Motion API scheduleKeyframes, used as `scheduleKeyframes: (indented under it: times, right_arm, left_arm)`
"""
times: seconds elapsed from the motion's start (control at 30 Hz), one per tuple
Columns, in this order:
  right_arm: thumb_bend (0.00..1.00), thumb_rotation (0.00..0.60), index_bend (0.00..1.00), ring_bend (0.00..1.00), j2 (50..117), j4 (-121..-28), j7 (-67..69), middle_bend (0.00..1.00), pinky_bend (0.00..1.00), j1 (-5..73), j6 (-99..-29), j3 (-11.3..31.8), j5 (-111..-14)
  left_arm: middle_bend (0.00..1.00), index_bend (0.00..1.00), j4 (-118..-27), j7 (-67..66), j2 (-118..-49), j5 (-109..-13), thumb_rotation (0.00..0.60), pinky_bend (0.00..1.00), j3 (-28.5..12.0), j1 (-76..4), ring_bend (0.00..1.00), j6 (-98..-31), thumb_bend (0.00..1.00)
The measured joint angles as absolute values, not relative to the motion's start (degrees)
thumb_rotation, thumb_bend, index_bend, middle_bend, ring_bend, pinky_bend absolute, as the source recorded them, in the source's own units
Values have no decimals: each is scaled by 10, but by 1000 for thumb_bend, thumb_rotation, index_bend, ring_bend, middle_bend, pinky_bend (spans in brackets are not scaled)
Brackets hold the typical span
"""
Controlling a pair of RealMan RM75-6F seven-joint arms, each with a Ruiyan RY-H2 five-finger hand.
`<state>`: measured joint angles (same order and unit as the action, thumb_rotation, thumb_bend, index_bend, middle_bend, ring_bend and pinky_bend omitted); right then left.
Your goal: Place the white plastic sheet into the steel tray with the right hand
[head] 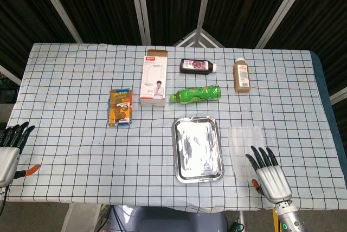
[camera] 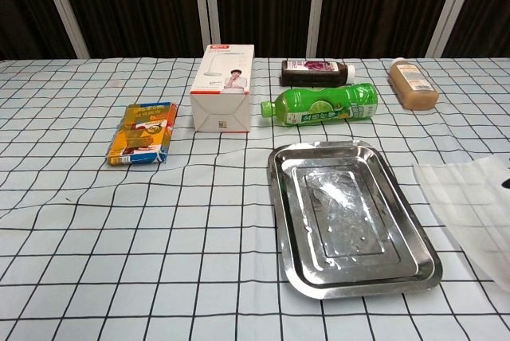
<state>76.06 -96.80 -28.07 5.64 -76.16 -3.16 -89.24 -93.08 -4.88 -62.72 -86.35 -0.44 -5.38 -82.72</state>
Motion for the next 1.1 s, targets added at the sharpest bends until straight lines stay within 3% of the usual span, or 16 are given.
scheduleKeyframes:
  times: [0.1,0.3,1.1]
  right_arm:
    - [387,600,53,0,768,-954,-301,0,0,58,-758,-32,-888]
    - [386,600,0,0,771,-948,-326,0,0,56,-755,-30,-866]
    - [387,600,0,0,827,-877,-355,0,0,45,-758,-22,-821]
  left_arm:
    - [0,0,-931,-50,-627,-866,600,0,-3,-53,0,-829,0]
    - [0,0,-932,-46,-626,-863,600,0,-3,-52,0,-830,0]
    - [0,0,-936,-35,-622,-862,600,0,-5,-52,0,-829,0]
